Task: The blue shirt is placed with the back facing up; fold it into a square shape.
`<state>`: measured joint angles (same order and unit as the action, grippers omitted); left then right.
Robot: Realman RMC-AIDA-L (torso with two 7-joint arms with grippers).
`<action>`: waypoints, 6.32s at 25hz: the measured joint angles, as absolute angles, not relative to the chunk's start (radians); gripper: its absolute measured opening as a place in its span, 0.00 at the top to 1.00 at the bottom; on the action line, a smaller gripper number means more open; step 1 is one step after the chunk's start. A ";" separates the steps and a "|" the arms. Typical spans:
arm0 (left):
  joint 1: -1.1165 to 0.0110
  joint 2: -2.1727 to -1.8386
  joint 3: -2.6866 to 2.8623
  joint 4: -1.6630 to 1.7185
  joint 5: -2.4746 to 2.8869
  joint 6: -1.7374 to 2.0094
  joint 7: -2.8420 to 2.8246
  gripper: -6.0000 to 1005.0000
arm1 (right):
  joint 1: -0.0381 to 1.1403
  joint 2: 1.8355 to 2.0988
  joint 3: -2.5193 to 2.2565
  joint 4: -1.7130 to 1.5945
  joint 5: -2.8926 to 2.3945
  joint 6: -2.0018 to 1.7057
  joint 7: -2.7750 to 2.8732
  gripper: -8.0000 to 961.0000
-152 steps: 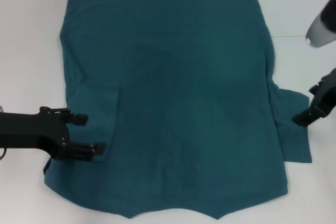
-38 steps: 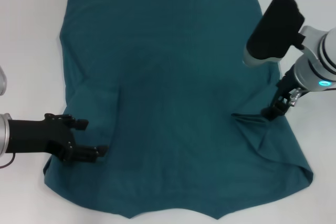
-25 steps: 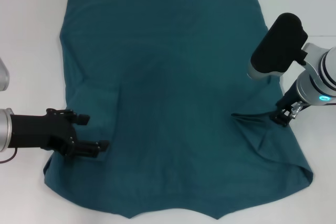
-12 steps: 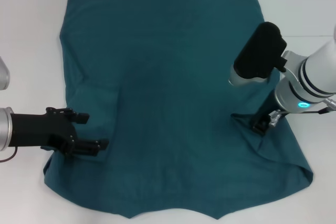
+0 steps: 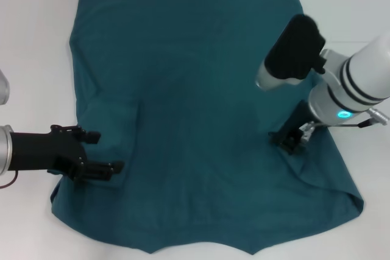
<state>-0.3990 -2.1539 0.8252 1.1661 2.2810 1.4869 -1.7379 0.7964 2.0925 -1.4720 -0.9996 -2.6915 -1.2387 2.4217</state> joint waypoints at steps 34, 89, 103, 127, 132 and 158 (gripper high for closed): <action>-0.410 -2.154 0.825 1.136 2.281 1.445 -1.712 0.10 | 0.738 2.100 -1.512 -1.053 -2.792 -1.255 2.498 0.47; -0.411 -2.161 0.827 1.114 2.278 1.443 -1.670 0.11 | 0.809 2.093 -1.466 -0.975 -2.540 -1.227 2.478 0.85; -0.420 -2.161 0.827 1.114 2.277 1.443 -1.673 0.12 | 0.732 2.092 -1.344 -1.051 -2.817 -1.252 2.558 0.49; -0.431 -2.163 0.822 1.111 2.271 1.421 -1.670 0.12 | 0.754 2.090 -1.260 -0.879 -2.817 -1.108 2.545 0.99; -0.431 -2.163 0.824 1.111 2.270 1.420 -1.670 0.12 | 0.770 2.093 -1.260 -0.848 -2.816 -1.043 2.546 0.99; -0.404 -2.160 0.731 1.160 2.243 1.474 -1.689 0.13 | 0.849 2.093 -1.287 -0.816 -2.684 -0.874 2.517 0.99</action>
<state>-0.4035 -2.1599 0.7306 1.1603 2.2428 1.4735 -1.6895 0.8488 2.0928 -1.2867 -0.8158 -2.6836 -0.8743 2.5171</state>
